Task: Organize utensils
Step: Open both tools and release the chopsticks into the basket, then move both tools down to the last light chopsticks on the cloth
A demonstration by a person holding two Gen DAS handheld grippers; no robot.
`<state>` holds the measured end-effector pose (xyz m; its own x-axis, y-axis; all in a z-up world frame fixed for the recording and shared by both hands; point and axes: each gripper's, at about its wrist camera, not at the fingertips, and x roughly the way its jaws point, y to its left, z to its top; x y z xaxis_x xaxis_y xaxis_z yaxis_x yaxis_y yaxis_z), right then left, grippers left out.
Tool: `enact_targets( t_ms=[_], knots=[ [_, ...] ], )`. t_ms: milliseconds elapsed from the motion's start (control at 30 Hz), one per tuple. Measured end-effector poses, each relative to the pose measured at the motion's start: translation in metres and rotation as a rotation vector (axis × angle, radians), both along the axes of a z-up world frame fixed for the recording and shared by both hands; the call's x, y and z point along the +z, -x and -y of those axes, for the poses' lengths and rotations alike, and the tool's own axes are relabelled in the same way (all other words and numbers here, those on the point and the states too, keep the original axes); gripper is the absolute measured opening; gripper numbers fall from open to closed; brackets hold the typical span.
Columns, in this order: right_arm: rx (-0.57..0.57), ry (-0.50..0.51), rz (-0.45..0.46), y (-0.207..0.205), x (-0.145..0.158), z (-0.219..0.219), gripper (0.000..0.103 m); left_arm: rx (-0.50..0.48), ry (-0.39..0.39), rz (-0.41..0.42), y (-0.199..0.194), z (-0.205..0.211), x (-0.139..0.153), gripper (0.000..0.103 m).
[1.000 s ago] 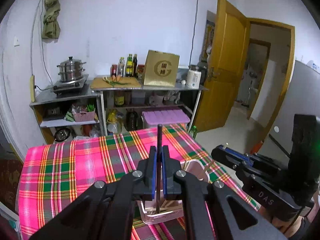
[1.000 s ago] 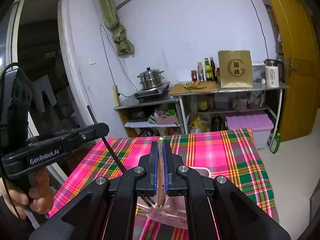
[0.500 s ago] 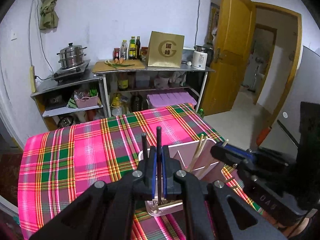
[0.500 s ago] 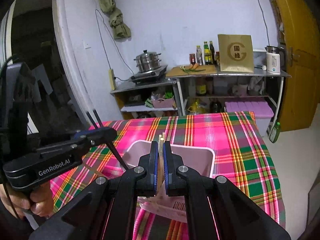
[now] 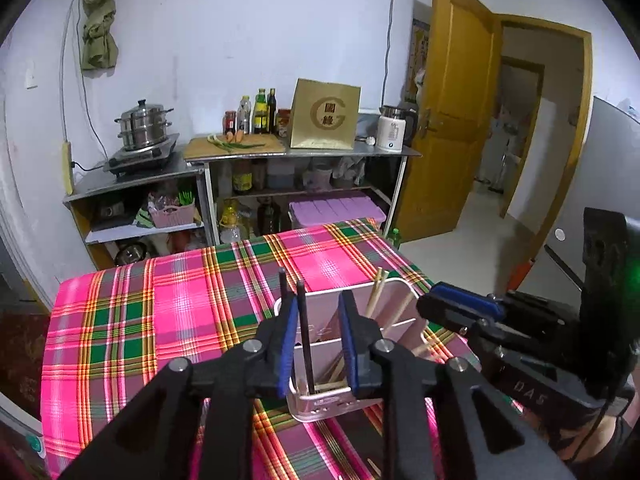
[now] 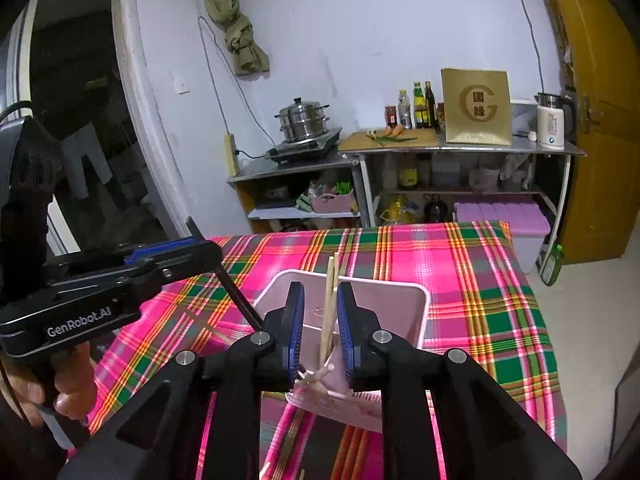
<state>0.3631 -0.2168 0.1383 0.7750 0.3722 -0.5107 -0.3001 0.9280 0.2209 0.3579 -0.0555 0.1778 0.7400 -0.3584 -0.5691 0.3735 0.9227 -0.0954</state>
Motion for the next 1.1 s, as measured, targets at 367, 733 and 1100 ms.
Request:
enact_targets(
  t_ms=[367, 733, 1100],
  knots=[
    [-0.008, -0.006, 0.062, 0.075, 0.008, 0.017, 0.018, 0.030, 0.058, 0.060, 0.077, -0.033, 0.000, 0.028],
    [0.039, 0.004, 0.078, 0.162, -0.012, 0.017, 0.019, 0.028, 0.088, 0.013, 0.152, -0.044, -0.051, 0.030],
    [0.048, 0.023, 0.037, 0.208, -0.048, 0.016, 0.019, 0.069, 0.108, -0.004, 0.208, -0.054, -0.091, 0.032]
  ],
)
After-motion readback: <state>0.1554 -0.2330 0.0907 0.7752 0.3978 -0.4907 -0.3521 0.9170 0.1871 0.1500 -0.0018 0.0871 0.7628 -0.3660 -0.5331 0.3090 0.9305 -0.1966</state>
